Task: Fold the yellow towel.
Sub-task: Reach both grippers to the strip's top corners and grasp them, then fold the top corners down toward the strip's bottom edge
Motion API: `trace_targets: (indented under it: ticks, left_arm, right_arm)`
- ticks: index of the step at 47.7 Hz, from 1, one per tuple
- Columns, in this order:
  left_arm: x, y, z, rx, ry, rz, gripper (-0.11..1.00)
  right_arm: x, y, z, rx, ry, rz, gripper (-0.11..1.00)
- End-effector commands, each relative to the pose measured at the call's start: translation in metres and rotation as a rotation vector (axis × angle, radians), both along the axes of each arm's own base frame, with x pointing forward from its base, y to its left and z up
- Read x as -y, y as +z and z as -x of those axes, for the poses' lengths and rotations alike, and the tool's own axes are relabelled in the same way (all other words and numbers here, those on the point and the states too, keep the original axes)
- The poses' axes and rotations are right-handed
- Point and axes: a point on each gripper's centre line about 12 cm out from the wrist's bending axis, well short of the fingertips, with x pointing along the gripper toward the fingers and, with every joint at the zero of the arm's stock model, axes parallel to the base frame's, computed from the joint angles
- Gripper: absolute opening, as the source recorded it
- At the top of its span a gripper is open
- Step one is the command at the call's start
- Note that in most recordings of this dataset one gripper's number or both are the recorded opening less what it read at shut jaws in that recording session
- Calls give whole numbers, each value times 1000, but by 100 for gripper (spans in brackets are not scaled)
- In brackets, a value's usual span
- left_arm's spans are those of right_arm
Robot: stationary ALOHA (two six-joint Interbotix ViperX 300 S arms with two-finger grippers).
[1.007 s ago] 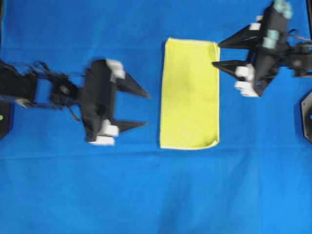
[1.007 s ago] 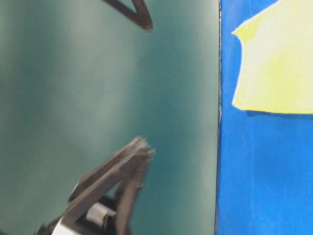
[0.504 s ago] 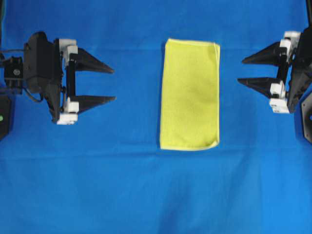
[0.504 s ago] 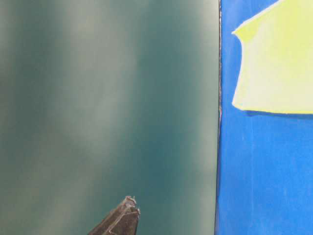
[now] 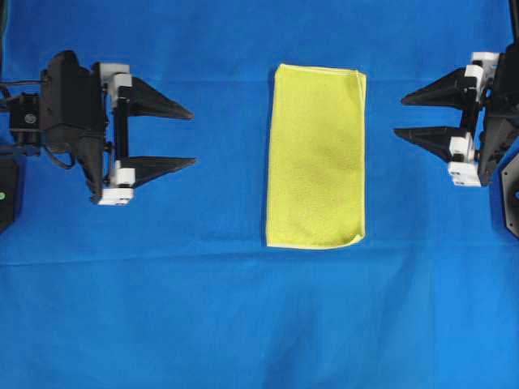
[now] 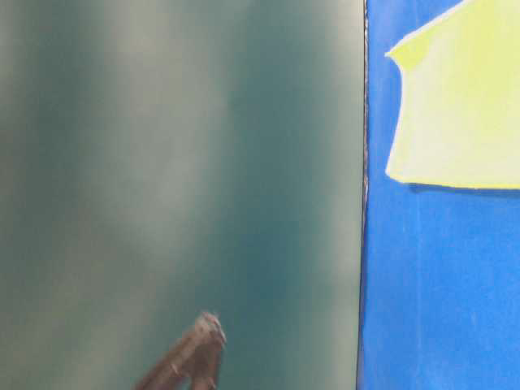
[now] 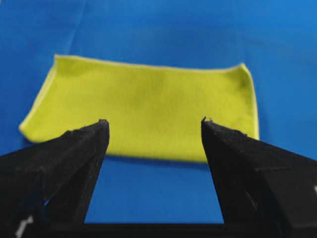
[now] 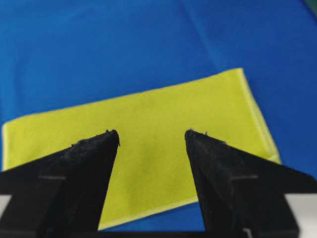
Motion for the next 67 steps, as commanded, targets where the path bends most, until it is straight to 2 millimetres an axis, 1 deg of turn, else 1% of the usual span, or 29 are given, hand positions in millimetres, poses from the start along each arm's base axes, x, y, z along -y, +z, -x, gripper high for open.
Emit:
trace_targets:
  ticks: [1, 4, 8, 15, 22, 29, 36, 44, 49, 58, 61, 63, 65, 67]
  left_arm:
    - [-5, 12, -19, 51, 9, -14, 72]
    - [-12, 10, -32, 38, 24, -22, 72]
    - [-28, 1, -53, 3, 61, -25, 72]
    - [-63, -17, -83, -45, 137, -18, 72]
    - [-98, -44, -105, -103, 207, -6, 72]
    - [-124, -72, -121, -154, 251, 10, 72]
    - [-140, -96, -128, -197, 277, 20, 72]
    - [-155, -116, -129, -231, 306, 33, 72]
    - [-162, -126, -132, -246, 316, 38, 71]
    - [-171, -144, -139, -269, 326, 43, 70]
    - [-172, -149, -142, -276, 325, 45, 67]
    - [-172, -152, -142, -286, 324, 45, 62]
    - [-172, -154, -142, -297, 323, 46, 56]
    - [-171, -155, -141, -308, 321, 47, 46]
  right_arm:
    - [17, 6, -6, -13, -69, -5, 60]
    - [31, 0, -8, -51, -125, -13, 60]
    - [50, -10, -12, -102, -189, -25, 60]
    - [77, -29, -23, -198, -260, -48, 60]
    - [95, -46, -38, -281, -276, -49, 60]
    - [113, -70, -47, -357, -299, -75, 60]
    - [123, -94, -55, -406, -303, -109, 60]
    - [131, -117, -58, -426, -299, -145, 60]
    - [134, -125, -59, -429, -295, -159, 60]
    - [135, -132, -58, -444, -299, -169, 60]
    - [135, -133, -58, -447, -299, -170, 60]
    - [134, -133, -57, -450, -299, -171, 60]
    - [134, -133, -58, -447, -298, -171, 58]
    - [134, -134, -57, -451, -296, -172, 54]
